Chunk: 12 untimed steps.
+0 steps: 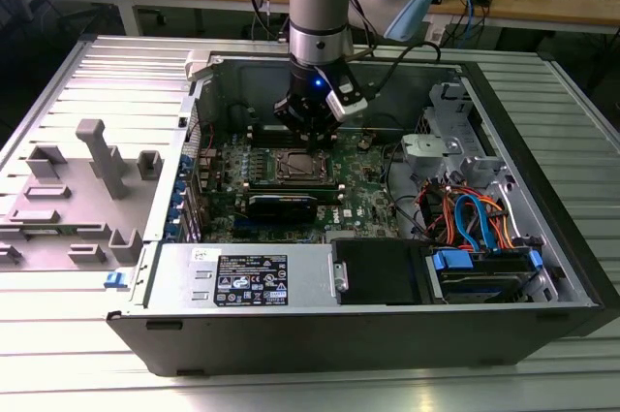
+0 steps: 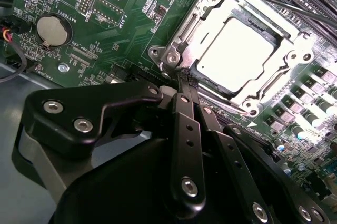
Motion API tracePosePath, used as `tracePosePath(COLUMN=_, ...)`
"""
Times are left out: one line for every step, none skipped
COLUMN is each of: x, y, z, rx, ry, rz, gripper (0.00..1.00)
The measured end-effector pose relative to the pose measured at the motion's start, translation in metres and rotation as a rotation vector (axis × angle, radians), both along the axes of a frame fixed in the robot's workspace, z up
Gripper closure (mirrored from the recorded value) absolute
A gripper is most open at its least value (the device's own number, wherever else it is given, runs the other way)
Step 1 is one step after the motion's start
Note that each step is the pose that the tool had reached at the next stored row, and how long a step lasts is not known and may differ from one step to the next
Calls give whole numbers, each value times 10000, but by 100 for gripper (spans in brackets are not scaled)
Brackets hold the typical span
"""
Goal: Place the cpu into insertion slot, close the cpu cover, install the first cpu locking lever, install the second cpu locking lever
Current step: 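Install the first cpu locking lever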
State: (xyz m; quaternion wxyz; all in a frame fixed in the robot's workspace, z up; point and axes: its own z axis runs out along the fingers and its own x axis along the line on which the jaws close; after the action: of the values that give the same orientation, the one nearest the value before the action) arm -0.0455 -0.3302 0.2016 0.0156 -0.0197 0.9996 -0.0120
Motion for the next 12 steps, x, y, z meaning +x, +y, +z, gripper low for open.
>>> tracePosePath(x=0, y=0, z=0, rx=7, ry=-1, rz=0, gripper=89)
tracePosePath(x=0, y=0, z=4, rx=10, ry=-2, rz=-1, gripper=89)
tracePosePath(x=0, y=0, z=9, rx=9, ry=-2, rz=-1, gripper=89)
tracePosePath(x=0, y=0, z=16, rx=8, ry=-1, rz=-1, gripper=89)
tracePosePath(x=1, y=1, z=24, rx=13, ry=-4, rz=-1, gripper=89)
tracePosePath(x=0, y=1, z=34, rx=10, ry=-2, rz=-1, gripper=89)
tracePosePath(x=0, y=0, z=47, rx=6, ry=0, rz=0, gripper=89)
tracePosePath(x=0, y=0, z=57, rx=6, ry=0, rz=0, gripper=89)
tracePosePath(x=0, y=0, z=65, rx=6, ry=0, rz=0, gripper=89)
tracePosePath(x=0, y=0, z=70, rx=4, ry=1, rz=0, gripper=89)
tracePosePath(x=0, y=-1, z=74, rx=5, ry=1, rz=0, gripper=89)
tracePosePath(x=1, y=-5, z=76, rx=6, ry=0, rz=2, gripper=89)
